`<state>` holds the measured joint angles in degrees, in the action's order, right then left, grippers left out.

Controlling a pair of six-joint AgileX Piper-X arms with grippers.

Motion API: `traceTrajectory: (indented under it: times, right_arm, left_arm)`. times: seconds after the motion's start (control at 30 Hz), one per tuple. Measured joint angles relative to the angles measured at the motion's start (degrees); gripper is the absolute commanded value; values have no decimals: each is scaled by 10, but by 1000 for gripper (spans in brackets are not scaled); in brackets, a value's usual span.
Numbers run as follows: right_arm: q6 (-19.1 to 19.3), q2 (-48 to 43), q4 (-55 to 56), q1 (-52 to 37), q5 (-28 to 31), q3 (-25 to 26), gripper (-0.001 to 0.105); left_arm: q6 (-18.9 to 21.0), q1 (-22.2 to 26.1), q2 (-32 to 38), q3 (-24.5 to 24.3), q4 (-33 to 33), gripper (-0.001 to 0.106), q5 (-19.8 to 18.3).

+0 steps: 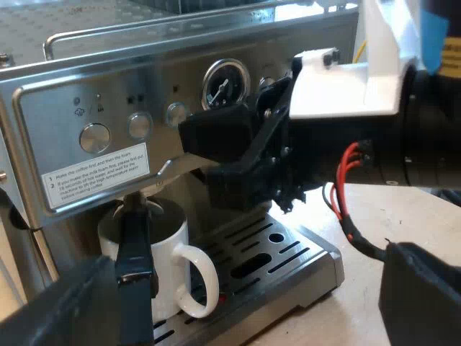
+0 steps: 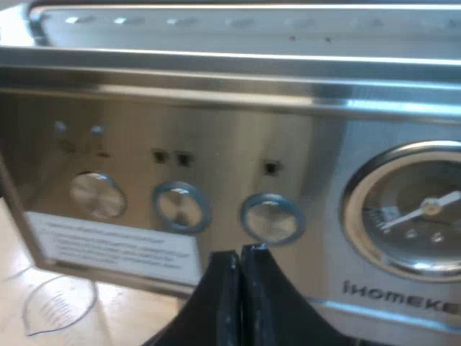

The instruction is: Place mug into machine

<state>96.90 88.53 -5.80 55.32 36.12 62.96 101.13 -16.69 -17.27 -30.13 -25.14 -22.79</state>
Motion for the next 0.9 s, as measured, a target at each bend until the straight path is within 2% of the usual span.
traceTrajectory:
  times: [0.67,0.9]
  right_arm:
    - [-1,1,2,-28,-41,3,0]
    - [-1,1,3,-28,-36,3,0]
  left_arm:
    - [0,0,0,0,0,78,0]
    - [0,0,0,0,0,78,0]
